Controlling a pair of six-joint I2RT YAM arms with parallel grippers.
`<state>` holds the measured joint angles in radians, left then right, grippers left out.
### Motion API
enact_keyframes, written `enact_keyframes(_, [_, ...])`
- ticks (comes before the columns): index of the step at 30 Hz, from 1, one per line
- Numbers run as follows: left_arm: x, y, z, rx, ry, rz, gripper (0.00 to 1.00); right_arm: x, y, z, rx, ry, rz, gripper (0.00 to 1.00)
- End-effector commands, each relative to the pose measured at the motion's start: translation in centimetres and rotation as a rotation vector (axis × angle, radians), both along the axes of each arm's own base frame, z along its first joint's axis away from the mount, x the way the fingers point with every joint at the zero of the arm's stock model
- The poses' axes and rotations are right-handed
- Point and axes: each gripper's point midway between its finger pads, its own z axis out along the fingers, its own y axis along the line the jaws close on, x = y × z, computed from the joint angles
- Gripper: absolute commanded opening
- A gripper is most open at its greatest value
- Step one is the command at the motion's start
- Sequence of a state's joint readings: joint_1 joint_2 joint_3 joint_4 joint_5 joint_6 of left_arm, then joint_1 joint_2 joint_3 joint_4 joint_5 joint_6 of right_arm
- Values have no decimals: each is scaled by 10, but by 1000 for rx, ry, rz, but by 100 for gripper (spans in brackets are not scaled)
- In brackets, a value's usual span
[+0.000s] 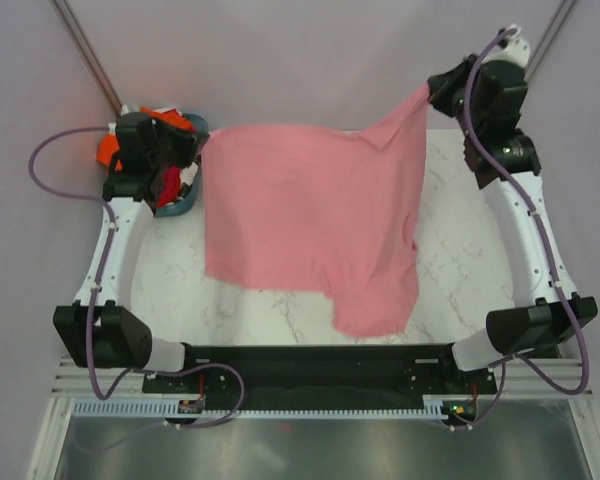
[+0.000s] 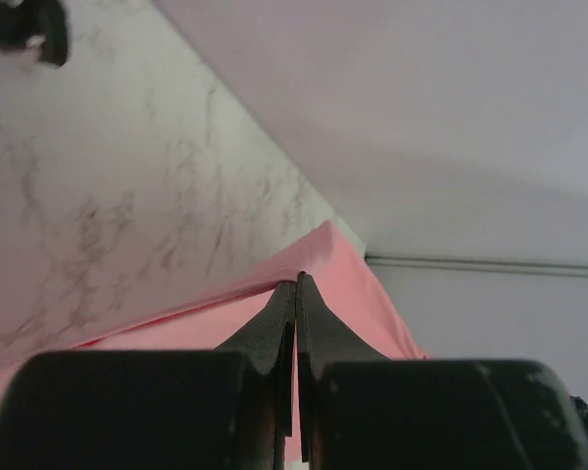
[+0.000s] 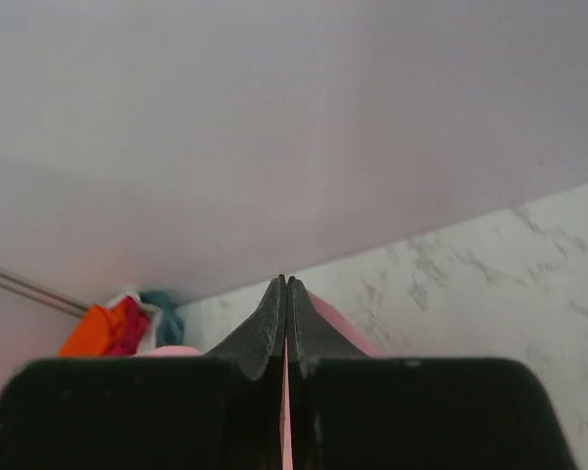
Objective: Fold and stack the t-shirts
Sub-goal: Flatten the tshirt out
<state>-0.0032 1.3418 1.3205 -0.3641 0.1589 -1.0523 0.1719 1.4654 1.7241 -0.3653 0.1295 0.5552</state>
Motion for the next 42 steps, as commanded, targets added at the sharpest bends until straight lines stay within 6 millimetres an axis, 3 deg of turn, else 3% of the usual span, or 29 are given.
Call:
enact_keyframes(1, [26, -8, 139, -56, -354, -33, 2, -36, -9, 160, 90, -383, 59, 0])
enact_keyframes(3, [42, -8, 145, -40, -360, -40, 2, -27, -11, 169, 95, -398, 89, 0])
enact_keyframes(4, [43, -9, 169, -35, -408, -51, 2, -31, -11, 182, 101, -429, 104, 0])
enact_keyframes(5, [47, -10, 174, -32, -417, -59, 2, -29, -11, 182, 102, -428, 118, 0])
enact_keyframes(8, [63, -16, 173, 0, -426, -106, 2, -14, -9, 156, 97, -370, 147, 0])
enact_keyframes(9, [69, -17, 162, 31, -411, -120, 2, -18, -10, 150, 97, -365, 149, 0])
enact_keyframes(10, [75, -17, 149, 49, -394, -127, 2, -5, -9, 117, 100, -307, 148, 0])
enact_keyframes(11, [77, -17, 140, 65, -388, -135, 2, -4, -10, 102, 102, -285, 144, 0])
enact_keyframes(12, [79, -18, 130, 89, -389, -148, 2, -11, -14, 97, 105, -289, 138, 0])
enact_keyframes(13, [83, -19, 98, 92, -340, -161, 2, -3, -15, 56, 115, -226, 136, 0])
enact_keyframes(15, [84, -19, 79, 103, -336, -166, 2, -13, -19, 35, 134, -205, 126, 0])
enact_keyframes(16, [83, -20, 44, 105, -276, -177, 2, -10, -20, -5, 140, -138, 119, 0])
enact_keyframes(17, [81, -19, 28, 108, -250, -175, 2, -12, -22, -23, 152, -105, 107, 0])
enact_keyframes(18, [75, -18, -14, 106, -171, -179, 2, -20, -23, -32, 155, -96, 100, 0])
enact_keyframes(19, [72, -17, -35, 106, -138, -172, 2, -22, -25, -76, 162, -17, 84, 0])
enact_keyframes(20, [66, -16, -55, 103, -111, -170, 2, -25, -28, -88, 168, -11, 66, 0])
enact_keyframes(21, [55, -16, -90, 93, -70, -163, 2, -33, -30, -97, 180, -3, 55, 0])
enact_keyframes(22, [48, -15, -108, 88, -47, -154, 2, -39, -31, -131, 184, 51, 43, 0])
enact_keyframes(24, [28, -11, -153, 83, 13, -128, 2, -50, -31, -151, 185, 77, 38, 0])
enact_keyframes(25, [21, -10, -165, 86, 30, -124, 2, -58, -32, -179, 188, 132, 29, 0])
enact_keyframes(27, [1, -9, -197, 90, 70, -127, 2, -69, -34, -195, 185, 153, 15, 0])
enact_keyframes(28, [-6, -8, -206, 94, 82, -124, 2, -79, -36, -219, 185, 205, -2, 0])
enact_keyframes(30, [-27, -7, -230, 113, 125, -133, 2, -92, -40, -227, 170, 215, -20, 0])
enact_keyframes(32, [-41, -4, -233, 133, 118, -125, 2, -111, -43, -253, 145, 279, -36, 0])
enact_keyframes(33, [-57, -4, -248, 134, 149, -127, 2, -120, -46, -247, 136, 253, -43, 0])
enact_keyframes(34, [-61, -2, -239, 144, 115, -116, 2, -132, -49, -261, 113, 294, -61, 0])
enact_keyframes(36, [-80, 0, -251, 147, 138, -110, 2, -146, -50, -254, 101, 260, -57, 0])
enact_keyframes(37, [-85, 2, -250, 152, 139, -95, 2, -156, -49, -262, 99, 291, -49, 0])
enact_keyframes(42, [-119, 11, -249, 133, 169, -56, 2, -195, -42, -261, 99, 296, -5, 0])
